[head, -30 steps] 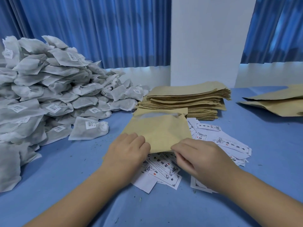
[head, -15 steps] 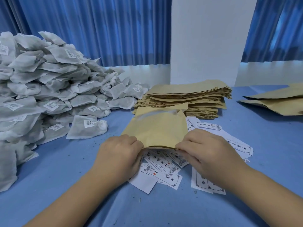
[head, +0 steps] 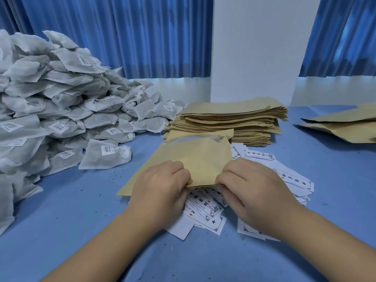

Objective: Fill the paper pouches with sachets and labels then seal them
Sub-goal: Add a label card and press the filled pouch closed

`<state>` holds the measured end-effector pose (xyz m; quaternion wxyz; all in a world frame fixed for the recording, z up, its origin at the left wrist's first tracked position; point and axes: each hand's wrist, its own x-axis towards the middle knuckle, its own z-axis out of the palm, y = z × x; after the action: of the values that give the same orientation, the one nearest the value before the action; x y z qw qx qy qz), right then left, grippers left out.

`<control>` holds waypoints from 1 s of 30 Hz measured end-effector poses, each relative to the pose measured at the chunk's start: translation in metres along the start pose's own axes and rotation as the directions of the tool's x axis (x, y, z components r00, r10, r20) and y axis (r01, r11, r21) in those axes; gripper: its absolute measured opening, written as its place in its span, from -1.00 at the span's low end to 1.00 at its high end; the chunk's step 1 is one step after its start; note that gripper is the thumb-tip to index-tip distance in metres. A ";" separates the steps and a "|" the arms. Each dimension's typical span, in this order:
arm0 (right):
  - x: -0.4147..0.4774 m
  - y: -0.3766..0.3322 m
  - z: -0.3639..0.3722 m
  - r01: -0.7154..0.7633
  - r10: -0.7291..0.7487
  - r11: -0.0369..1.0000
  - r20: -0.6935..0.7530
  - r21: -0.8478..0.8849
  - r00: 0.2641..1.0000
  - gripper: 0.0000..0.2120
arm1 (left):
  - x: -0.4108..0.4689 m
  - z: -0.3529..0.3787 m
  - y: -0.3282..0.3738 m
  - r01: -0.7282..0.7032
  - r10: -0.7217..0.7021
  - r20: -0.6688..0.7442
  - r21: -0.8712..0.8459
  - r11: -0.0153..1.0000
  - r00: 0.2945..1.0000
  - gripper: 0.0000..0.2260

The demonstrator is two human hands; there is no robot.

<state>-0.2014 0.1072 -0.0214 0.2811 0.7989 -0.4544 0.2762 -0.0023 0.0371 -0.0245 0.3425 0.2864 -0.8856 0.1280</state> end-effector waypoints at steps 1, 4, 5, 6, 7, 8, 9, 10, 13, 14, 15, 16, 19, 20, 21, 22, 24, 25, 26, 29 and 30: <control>0.001 -0.001 0.000 0.001 -0.001 1.000 0.000 -0.003 1.000 -0.91 | -0.001 -0.001 0.001 -0.007 0.007 0.011 0.008 1.000 1.000 -0.92; 0.003 -0.003 0.001 0.002 -0.002 1.000 -0.032 -0.005 0.999 -0.93 | 0.000 0.002 0.007 -0.045 0.045 0.023 0.006 0.999 0.999 -0.81; 0.002 -0.004 0.003 0.006 -0.006 1.000 -0.041 -0.015 0.999 -0.90 | 0.002 0.003 0.010 -0.057 0.057 0.024 -0.006 0.998 0.998 -0.81; 0.002 -0.005 0.005 0.010 -0.011 1.000 -0.041 -0.028 0.999 -0.87 | 0.003 0.005 0.012 -0.084 0.084 0.007 -0.012 0.996 0.996 -0.84; 0.002 -0.006 0.006 0.015 -0.016 0.999 -0.036 -0.040 0.999 -0.85 | 0.004 0.005 0.014 -0.099 0.099 -0.007 -0.022 0.995 0.995 -0.86; 0.001 -0.007 0.007 0.019 -0.020 0.999 -0.024 -0.047 1.000 -0.85 | 0.005 0.006 0.013 -0.112 0.111 -0.029 -0.032 0.993 0.993 -0.87; 0.001 -0.008 0.008 0.018 -0.019 0.998 -0.012 -0.054 1.000 -0.85 | 0.005 0.006 0.013 -0.113 0.112 -0.035 -0.041 0.993 0.993 -0.86; 0.001 -0.009 0.008 0.011 -0.011 0.998 0.001 -0.059 1.000 -0.85 | 0.004 0.006 0.012 -0.112 0.110 -0.036 -0.047 0.993 0.993 -0.86; 0.004 -0.010 0.007 -0.040 0.039 0.998 -0.008 -0.055 0.999 -0.86 | 0.003 0.003 0.011 -0.080 0.080 -0.016 -0.035 0.996 0.997 -0.85; 0.005 -0.009 0.006 -0.070 0.068 0.996 -0.025 -0.049 0.997 -0.87 | 0.002 0.002 0.010 -0.075 0.074 -0.021 -0.032 0.997 0.997 -0.85; 0.005 -0.008 0.004 -0.101 0.099 0.994 -0.043 -0.044 0.994 -0.87 | 0.001 0.000 0.007 -0.070 0.069 -0.031 -0.025 0.997 0.997 -0.85; 0.004 -0.006 0.002 -0.132 0.130 0.991 -0.057 -0.037 0.990 -0.88 | 0.000 -0.002 0.004 -0.066 0.065 -0.045 -0.014 0.998 0.997 -0.85; 0.001 0.003 -0.006 -0.191 0.186 0.981 -0.095 -0.043 0.978 -0.91 | -0.008 -0.013 -0.013 -0.034 0.035 -0.094 0.005 0.999 0.995 -0.86; 0.000 0.004 -0.009 -0.201 0.197 0.979 -0.096 -0.041 0.976 -0.82 | -0.010 -0.015 -0.019 -0.026 0.027 -0.112 0.008 1.000 0.993 -0.87; 0.000 0.005 -0.010 -0.201 0.196 0.979 -0.097 -0.038 0.976 -0.76 | -0.012 -0.018 -0.023 -0.012 0.013 -0.119 0.006 1.000 0.993 -0.88; 0.001 0.006 -0.011 -0.196 0.191 0.980 -0.100 -0.040 0.976 -0.73 | -0.014 -0.019 -0.025 0.002 -0.002 -0.122 0.001 1.000 0.993 -0.87; 0.002 0.006 -0.012 -0.190 0.185 0.981 -0.098 -0.045 0.978 -0.72 | -0.014 -0.021 -0.025 0.032 -0.034 -0.124 -0.017 0.999 0.992 -0.91; 0.002 0.006 -0.012 -0.193 0.188 0.980 -0.100 -0.044 0.977 -0.72 | -0.015 -0.021 -0.025 0.050 -0.054 -0.122 -0.034 0.998 0.991 -0.94; 0.002 0.006 -0.012 -0.198 0.193 0.979 -0.101 -0.044 0.976 -0.72 | -0.015 -0.021 -0.025 0.066 -0.072 -0.118 -0.054 0.996 0.990 -0.96; 0.001 0.007 -0.013 -0.200 0.196 0.978 -0.076 -0.063 0.978 -0.74 | -0.016 -0.022 -0.029 0.048 -0.055 -0.117 -0.061 0.997 0.992 -0.94; 0.001 0.007 -0.013 -0.192 0.187 0.978 -0.064 -0.081 0.980 -0.77 | -0.016 -0.022 -0.029 0.021 -0.026 -0.123 -0.040 0.999 0.992 -0.90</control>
<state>-0.2098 0.1128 -0.0102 0.3003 0.7309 -0.5321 0.3040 0.0363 0.0293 -0.0180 0.4035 0.2816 -0.8616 0.1242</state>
